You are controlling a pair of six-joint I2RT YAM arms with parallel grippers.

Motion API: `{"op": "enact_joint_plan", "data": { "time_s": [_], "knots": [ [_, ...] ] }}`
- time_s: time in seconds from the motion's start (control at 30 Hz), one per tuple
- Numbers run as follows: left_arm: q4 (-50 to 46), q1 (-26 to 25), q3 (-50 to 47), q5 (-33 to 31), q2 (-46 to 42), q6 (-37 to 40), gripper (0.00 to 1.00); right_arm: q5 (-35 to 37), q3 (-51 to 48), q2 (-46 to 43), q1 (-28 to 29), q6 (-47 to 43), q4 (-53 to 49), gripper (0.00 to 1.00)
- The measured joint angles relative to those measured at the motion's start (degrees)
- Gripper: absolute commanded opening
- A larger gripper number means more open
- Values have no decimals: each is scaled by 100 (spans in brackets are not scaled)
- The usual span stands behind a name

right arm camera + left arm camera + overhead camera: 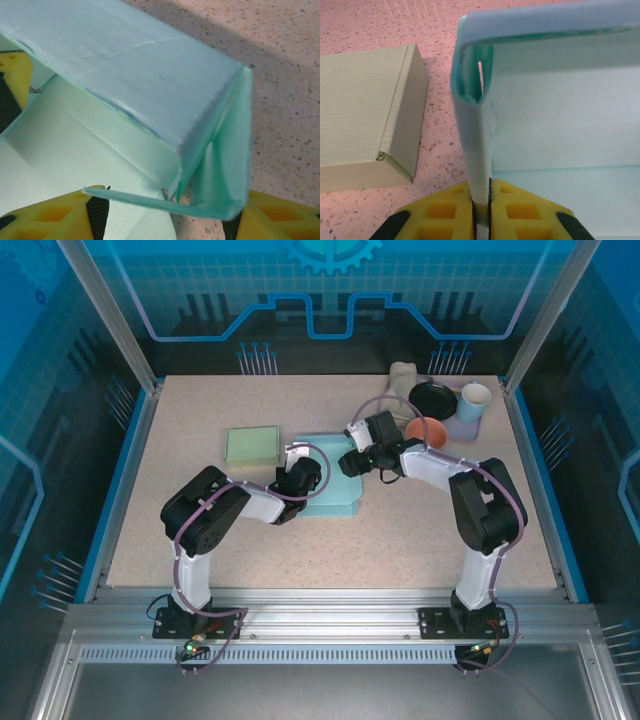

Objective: Fold the paper box

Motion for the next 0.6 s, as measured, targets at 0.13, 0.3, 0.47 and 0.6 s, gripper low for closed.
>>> {"op": "enact_joint_plan", "data": {
  "time_s": [0.13,0.3,0.47,0.6],
  "knots": [
    [0,0,0,0,0,0,13,-48,0,55,22,0,111,59],
    [0,0,0,-2,0,0,13,-302,-103,46,22,-9,387,62],
    [-2,0,0,0,0,2,13,-317,-411,-181,22,-7,501,62],
    [-2,0,0,2,2,2,13,-232,-428,-487,15,-2,350,62]
  ]
}}
